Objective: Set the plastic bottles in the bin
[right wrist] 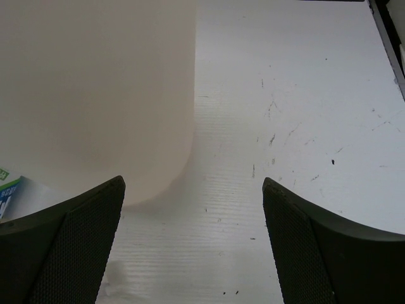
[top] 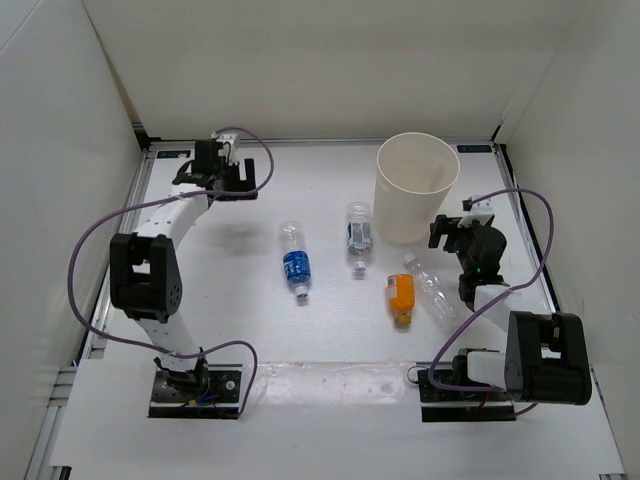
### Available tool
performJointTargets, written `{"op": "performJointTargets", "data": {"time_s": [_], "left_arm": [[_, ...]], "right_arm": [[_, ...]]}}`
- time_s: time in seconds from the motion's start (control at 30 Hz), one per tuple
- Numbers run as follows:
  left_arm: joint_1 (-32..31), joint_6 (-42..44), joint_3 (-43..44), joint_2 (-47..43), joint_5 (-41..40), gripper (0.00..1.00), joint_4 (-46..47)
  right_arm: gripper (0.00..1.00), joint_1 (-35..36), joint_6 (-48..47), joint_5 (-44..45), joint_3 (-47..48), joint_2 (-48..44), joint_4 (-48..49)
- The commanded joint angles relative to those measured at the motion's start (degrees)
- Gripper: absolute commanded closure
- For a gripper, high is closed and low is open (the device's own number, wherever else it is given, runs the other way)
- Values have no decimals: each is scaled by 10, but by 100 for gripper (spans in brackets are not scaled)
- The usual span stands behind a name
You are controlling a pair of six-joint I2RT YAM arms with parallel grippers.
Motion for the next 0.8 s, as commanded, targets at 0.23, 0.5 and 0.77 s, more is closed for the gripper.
{"op": "performJointTargets", "data": {"time_s": [0.23,0.5,0.77], "left_arm": [[-41,-134,5,-151,-170,0,-170],[16,-283,-206,-199,119,0,40],[-76,-290,-160,-137,121,0,50]], "right_arm": [[10,1,1,20,17,-3,12],[10,1,1,18,17,-3,12],[10,2,1,18,18,-3,13]]}}
